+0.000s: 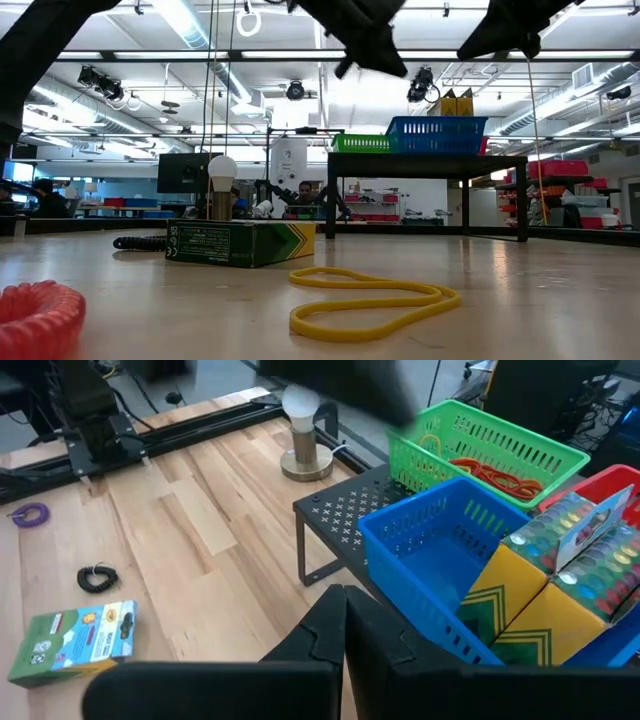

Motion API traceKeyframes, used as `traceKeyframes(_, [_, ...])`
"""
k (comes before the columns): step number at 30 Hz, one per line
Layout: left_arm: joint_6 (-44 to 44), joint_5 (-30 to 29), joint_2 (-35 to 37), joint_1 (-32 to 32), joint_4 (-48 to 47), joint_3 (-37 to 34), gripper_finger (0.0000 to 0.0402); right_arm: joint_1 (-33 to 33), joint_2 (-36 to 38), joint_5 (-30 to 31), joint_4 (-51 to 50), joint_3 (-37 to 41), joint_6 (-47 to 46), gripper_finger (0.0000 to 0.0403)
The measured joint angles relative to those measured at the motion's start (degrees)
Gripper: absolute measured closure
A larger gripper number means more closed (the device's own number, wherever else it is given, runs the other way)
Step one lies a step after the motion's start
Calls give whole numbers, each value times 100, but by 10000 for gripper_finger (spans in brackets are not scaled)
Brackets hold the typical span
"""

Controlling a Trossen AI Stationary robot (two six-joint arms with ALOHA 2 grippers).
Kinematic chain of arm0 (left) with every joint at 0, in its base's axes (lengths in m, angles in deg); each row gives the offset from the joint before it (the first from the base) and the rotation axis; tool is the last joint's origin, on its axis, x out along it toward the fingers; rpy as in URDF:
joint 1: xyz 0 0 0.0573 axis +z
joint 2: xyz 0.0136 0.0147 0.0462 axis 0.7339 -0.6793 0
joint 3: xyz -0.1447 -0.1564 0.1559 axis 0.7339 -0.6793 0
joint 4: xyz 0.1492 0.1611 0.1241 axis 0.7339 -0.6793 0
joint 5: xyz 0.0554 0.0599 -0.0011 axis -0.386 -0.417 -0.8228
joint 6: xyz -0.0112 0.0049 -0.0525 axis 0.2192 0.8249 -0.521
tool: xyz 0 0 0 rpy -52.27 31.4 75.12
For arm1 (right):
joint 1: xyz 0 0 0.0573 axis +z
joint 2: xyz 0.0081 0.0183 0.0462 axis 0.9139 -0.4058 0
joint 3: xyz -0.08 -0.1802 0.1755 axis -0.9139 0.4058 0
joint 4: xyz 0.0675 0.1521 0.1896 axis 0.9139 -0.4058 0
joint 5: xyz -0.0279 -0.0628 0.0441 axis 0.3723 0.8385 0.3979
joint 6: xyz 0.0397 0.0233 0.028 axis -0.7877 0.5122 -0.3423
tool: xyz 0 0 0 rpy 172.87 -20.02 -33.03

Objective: Pick & Place Office Desk Supplies
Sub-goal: Put the orange rubber band into the green bin

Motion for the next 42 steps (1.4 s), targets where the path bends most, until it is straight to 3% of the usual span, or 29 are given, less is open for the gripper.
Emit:
traceKeyframes(7, [-395, 77, -22, -423, 1924, -1514, 398, 4, 0, -15, -54, 0, -24, 394])
traceKeyframes(14, [-893, 137, 261, -698, 2819, -2767, 397, 4, 2, -544, -69, -1, -23, 394])
traceKeyframes(18, [-923, 166, 675, -802, 3729, -3635, 397, 7, -43, -914, -93, -7, -211, 394])
traceKeyframes(28, [-907, 412, 2332, -870, 5701, -6155, 396, 188, -718, -1088, -119, -7, -622, 393])
traceKeyframes(32, [-950, 422, 2940, -946, 6314, -7095, 396, 330, -1124, -1377, -220, -80, -810, 372])
traceKeyframes(38, [-1192, 298, 3451, -998, 6346, -8024, 395, 577, -1706, -1558, -413, -380, -1256, 325])
traceKeyframes(42, [-1051, 183, 3460, -1250, 7506, -8642, 397, 628, -2078, -1884, -737, -649, -1728, 303])
